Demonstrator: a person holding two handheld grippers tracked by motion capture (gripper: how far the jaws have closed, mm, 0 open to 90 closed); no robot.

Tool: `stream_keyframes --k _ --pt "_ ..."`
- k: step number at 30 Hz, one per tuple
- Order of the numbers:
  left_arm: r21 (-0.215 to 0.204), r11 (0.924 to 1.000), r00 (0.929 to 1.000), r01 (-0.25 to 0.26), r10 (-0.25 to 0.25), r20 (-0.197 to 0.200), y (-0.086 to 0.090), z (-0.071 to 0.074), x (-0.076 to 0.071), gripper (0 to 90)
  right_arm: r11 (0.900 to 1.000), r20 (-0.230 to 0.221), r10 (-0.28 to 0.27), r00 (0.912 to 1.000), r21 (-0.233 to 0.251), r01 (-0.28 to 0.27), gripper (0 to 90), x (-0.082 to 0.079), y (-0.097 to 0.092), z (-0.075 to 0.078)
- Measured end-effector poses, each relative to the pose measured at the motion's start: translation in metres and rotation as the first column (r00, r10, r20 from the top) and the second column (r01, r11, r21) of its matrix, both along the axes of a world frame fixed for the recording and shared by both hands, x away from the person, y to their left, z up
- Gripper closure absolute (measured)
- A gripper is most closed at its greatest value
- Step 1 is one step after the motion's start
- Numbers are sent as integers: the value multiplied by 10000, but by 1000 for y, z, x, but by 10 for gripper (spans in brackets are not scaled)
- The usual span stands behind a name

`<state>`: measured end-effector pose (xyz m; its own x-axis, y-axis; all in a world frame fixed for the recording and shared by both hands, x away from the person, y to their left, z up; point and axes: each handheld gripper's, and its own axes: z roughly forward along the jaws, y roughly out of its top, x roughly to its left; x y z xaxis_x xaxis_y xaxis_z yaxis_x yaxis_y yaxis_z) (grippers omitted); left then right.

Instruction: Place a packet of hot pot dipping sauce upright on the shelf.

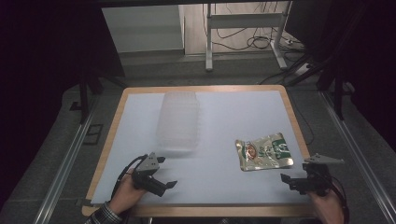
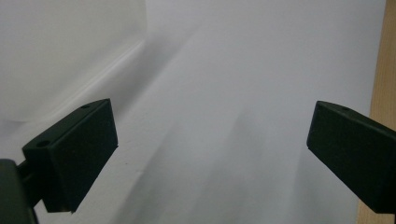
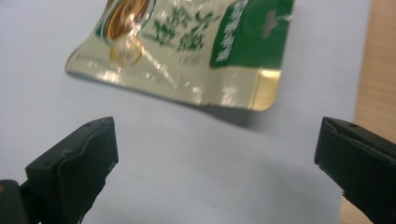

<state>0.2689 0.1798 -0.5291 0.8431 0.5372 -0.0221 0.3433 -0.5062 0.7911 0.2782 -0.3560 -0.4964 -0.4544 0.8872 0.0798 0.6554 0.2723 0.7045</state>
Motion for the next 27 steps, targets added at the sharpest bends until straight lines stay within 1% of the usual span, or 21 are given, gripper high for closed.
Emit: stream_keyframes --k 3,6,7,9,10,13,16,17,19,20,21,24,27 --pt "-9 10000 10000 15 -15 2 0 0 0 18 9988 343 -188 9992 466 172 0 -1 -5 1" --pt "-6 10000 10000 21 -21 2 0 0 0 18 9984 400 -265 9988 508 245 0 -2 -7 2" --pt "-19 10000 10000 28 -27 20 0 0 0 18 9977 494 -402 9980 565 374 0 -2 -7 2" --pt "-21 10000 10000 31 -31 26 0 0 0 18 9977 545 -390 9977 581 358 0 -3 -7 2" --pt "-14 10000 10000 36 -36 33 0 0 0 18 9977 545 -390 9977 581 358 0 -3 -7 2" --pt "14 10000 10000 34 -34 16 0 0 0 18 9980 815 -495 9954 420 462 0 -4 -5 3" --pt "4 10000 10000 23 -23 22 0 0 0 18 9983 799 -486 9956 374 457 0 -3 -5 3" --pt "11 10000 10000 9 -9 30 0 0 0 19 9989 798 -412 9960 235 395 0 -3 -4 2" --pt "24 10000 10000 8 -8 33 -1 0 0 19 9993 845 -342 9958 191 327 0 -3 -3 3" --pt "24 10000 10000 8 -8 33 -1 0 0 19 9993 845 -342 9958 191 327 0 -3 -3 3" --pt "30 10000 10000 9 -10 43 -1 0 0 19 9994 945 -291 9951 194 274 0 -4 -2 3" --pt "25 10000 10000 4 -4 49 -1 0 0 19 9994 981 -254 9949 260 229 0 -4 -2 4" --pt "47 10000 10000 7 -7 46 -1 0 0 20 9996 1000 -242 9947 177 225 0 -3 -1 3"
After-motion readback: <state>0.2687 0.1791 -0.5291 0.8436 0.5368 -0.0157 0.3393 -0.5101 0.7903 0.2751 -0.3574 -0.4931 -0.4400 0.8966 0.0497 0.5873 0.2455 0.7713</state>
